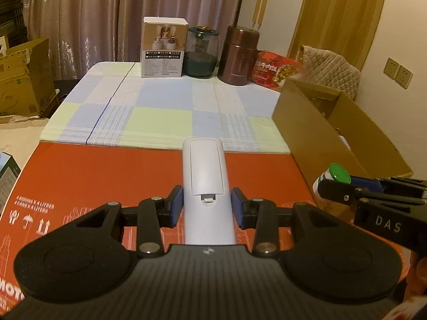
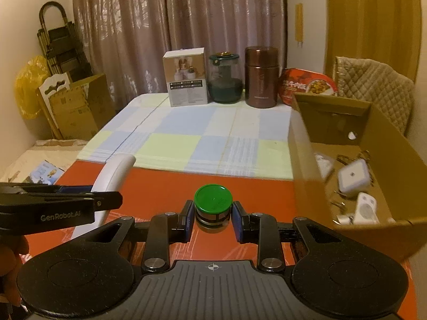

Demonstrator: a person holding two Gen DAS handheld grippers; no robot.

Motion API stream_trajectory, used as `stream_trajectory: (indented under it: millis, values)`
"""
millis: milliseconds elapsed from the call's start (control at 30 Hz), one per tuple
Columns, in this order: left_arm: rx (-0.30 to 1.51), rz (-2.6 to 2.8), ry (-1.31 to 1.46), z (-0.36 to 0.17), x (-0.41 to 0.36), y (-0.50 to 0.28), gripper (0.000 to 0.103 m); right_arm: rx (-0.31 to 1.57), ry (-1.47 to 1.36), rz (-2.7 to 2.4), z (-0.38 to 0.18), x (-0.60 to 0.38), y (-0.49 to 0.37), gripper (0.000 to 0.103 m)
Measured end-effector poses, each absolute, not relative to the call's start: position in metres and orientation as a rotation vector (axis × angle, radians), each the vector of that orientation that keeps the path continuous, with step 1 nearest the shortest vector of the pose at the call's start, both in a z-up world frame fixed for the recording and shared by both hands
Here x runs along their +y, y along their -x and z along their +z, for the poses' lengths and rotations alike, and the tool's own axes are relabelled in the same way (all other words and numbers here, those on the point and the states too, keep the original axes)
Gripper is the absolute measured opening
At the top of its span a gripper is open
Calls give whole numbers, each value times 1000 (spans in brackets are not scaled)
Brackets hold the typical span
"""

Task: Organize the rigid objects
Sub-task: 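Carry the white device and green-capped bottle over the cardboard box with both tools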

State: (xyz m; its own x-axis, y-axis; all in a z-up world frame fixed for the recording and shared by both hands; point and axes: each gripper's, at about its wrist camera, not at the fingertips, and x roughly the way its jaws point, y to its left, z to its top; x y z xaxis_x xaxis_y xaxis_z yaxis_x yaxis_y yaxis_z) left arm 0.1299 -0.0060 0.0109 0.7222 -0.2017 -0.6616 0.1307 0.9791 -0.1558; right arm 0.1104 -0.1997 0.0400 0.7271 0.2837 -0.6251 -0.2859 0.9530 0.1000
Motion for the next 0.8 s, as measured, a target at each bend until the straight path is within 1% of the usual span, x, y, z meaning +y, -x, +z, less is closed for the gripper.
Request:
stream_trajectory:
  millis: [333, 800]
  values:
    - [716, -259, 73, 41, -48, -84, 33, 675, -35, 208, 67, -256, -67, 26]
    - [697, -441, 56, 76, -154, -84, 33, 647, -82, 52, 101, -359, -58, 26]
